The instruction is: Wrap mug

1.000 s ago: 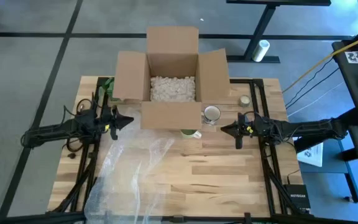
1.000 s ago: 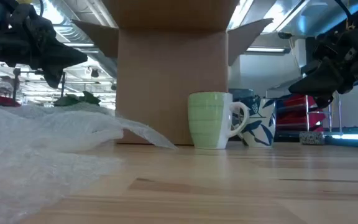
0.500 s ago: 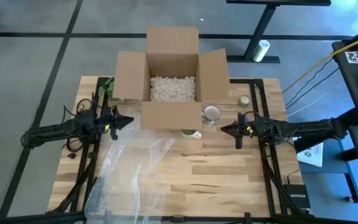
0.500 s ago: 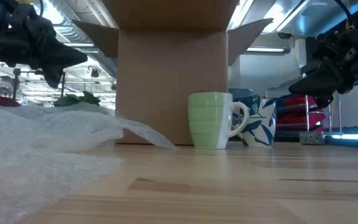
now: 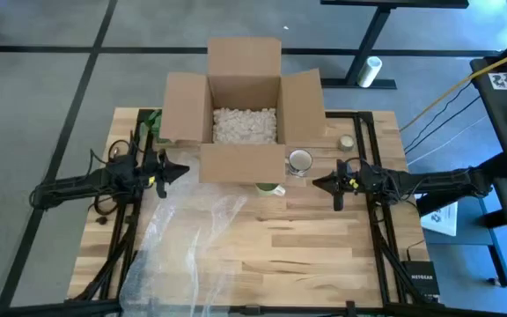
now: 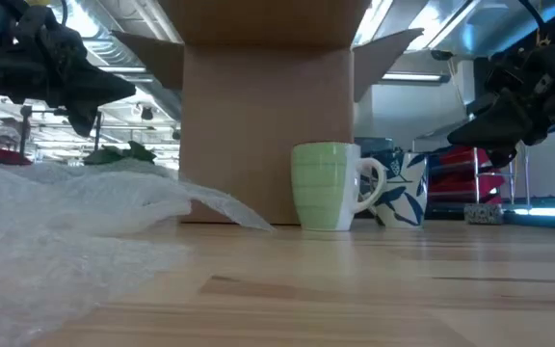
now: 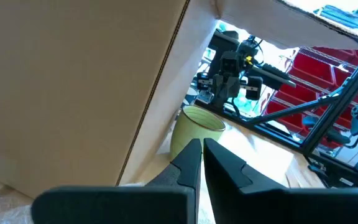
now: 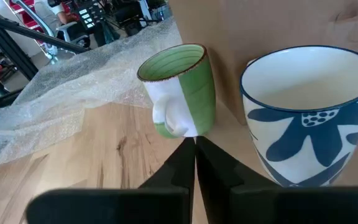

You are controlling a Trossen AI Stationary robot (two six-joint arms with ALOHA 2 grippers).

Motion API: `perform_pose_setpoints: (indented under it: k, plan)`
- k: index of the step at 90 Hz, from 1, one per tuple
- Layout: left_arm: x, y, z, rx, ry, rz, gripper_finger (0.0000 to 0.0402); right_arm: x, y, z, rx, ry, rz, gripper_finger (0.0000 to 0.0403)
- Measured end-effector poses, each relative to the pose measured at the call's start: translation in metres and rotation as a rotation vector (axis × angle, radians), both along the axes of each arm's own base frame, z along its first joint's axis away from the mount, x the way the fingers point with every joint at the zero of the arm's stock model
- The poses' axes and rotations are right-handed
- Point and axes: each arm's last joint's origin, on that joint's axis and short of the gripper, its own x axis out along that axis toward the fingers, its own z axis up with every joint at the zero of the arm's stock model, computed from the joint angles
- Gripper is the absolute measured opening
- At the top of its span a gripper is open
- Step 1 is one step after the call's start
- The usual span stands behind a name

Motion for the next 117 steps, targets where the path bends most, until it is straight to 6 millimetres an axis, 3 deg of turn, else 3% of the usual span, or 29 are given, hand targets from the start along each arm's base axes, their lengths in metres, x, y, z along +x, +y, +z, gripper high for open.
perform_pose_setpoints:
  k: [80, 117]
  plan:
    - [0.000, 0.000, 0.000, 0.052, 0.012, -0.001, 0.0000, 0.000, 0.000, 0.001, 0.000, -0.006, -0.003, 0.0000]
    - [0.000, 0.000, 0.000, 0.084, 0.020, -0.002, 0.0000, 0.003, -0.001, 0.016, 0.043, -0.089, -0.072, 0.0000]
